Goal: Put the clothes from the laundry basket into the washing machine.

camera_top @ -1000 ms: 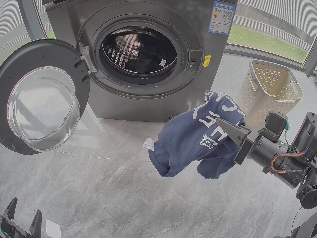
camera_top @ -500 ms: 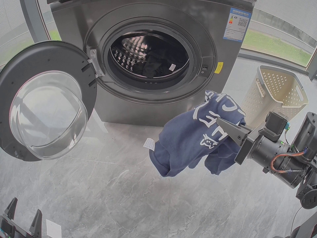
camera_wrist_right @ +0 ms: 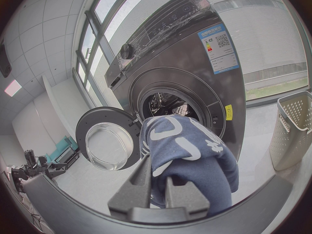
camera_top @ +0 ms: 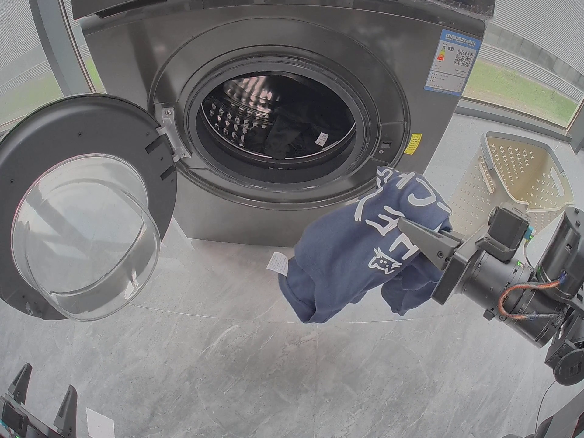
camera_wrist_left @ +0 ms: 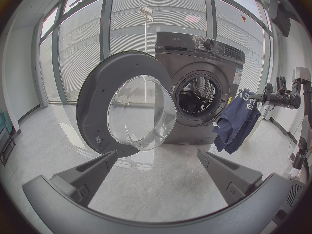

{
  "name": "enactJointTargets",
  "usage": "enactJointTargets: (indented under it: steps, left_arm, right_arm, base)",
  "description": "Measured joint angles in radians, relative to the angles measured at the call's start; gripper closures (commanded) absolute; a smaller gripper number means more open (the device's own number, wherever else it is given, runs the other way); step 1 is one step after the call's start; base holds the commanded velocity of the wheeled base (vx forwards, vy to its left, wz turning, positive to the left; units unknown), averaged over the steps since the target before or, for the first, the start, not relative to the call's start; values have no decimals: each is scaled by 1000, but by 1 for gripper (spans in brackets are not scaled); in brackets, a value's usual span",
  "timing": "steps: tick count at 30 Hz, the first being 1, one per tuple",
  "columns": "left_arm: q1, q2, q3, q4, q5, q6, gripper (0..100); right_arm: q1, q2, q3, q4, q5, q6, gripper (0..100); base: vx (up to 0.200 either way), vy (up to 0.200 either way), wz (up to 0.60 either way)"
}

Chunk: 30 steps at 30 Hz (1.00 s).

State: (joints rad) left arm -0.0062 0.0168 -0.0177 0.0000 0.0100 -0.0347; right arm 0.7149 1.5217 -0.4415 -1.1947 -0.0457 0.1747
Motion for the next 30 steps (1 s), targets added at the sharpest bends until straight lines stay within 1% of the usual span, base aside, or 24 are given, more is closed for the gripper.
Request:
enactJointTargets:
  steps: [3,21,24,28,30]
  left_arm:
    - [1,0,0,0,0,0,0]
    - [0,0,0,0,0,10,0]
    - [0,0,0,-1,0,11,0]
    - [0,0,0,-1,0,18,0]
    - [1,0,0,-1,0,30,0]
  right_arm:
    - [-1,0,0,0,-1,0,100]
    - [6,22,-3,-1,0,0,100]
    - [11,26,-6,-1,-2,0,100]
    - [18,29,-13,-1,-23,0,100]
    - [24,31,-23,0,-28,0,100]
  base:
    - [0,200,0]
    - [0,0,0]
    - [0,-200,0]
    - [0,0,0]
    - [0,0,0]
